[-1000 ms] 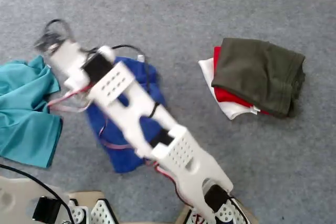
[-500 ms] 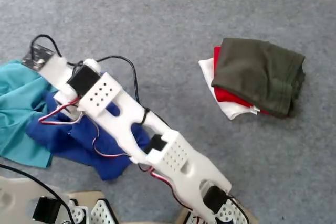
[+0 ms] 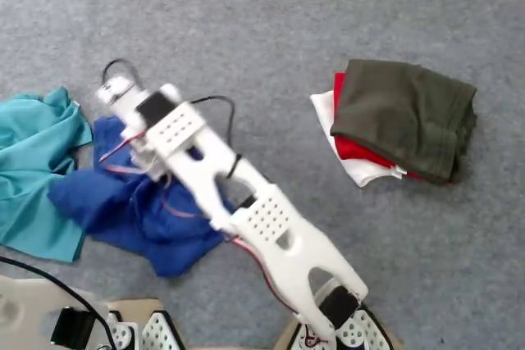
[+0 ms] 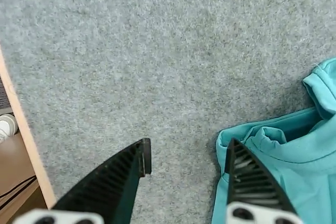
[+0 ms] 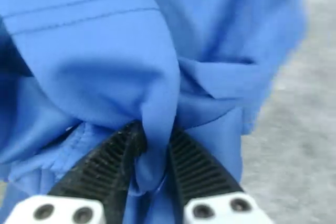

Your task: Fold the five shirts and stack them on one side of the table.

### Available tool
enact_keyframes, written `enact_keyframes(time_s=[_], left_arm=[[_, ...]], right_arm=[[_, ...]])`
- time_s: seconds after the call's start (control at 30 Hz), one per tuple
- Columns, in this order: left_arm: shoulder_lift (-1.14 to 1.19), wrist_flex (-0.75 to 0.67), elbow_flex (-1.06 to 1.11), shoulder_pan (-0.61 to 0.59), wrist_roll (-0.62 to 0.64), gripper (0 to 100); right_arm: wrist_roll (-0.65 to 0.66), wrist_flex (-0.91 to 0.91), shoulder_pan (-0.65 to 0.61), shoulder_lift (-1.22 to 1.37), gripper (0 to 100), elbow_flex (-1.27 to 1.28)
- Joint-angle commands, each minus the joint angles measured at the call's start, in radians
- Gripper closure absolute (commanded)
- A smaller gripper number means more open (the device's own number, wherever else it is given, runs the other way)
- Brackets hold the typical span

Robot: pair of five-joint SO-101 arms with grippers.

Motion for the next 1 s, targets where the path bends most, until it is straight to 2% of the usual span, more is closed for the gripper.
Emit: enact_keyframes(time_s=[0.0, 0.17, 0.3, 0.47, 0.63, 0.8, 0.97], left_arm=[[-0.009, -0.011, -0.002, -0.004, -0.014, 75], [-0.009, -0.003, -0.002, 0.030, -0.014, 75], [-0.011, 0.049, -0.002, 0.131, -0.012, 75], [-0.020, 0.083, 0.053, 0.375, -0.006, 75], [-0.011, 0.080, 0.145, 0.699, 0.040, 75], [0.021, -0.074, 0.269, 0.944, 0.146, 75], [0.095, -0.218, 0.331, 1.036, 0.247, 75]], right_arm=[[0.003, 0.005, 0.137, -0.081, 98.5, -0.058], [0.094, 0.005, 0.298, -0.120, 98.5, -0.045], [0.115, 0.006, 0.356, -0.154, 98.5, -0.045], [0.114, 0.008, 0.339, -0.243, 98.5, -0.044], [0.109, 0.008, 0.304, -0.266, 98.5, -0.042], [0.107, 0.006, 0.282, -0.246, 98.5, -0.016], [0.107, 0.006, 0.282, -0.236, 98.5, -0.019]])
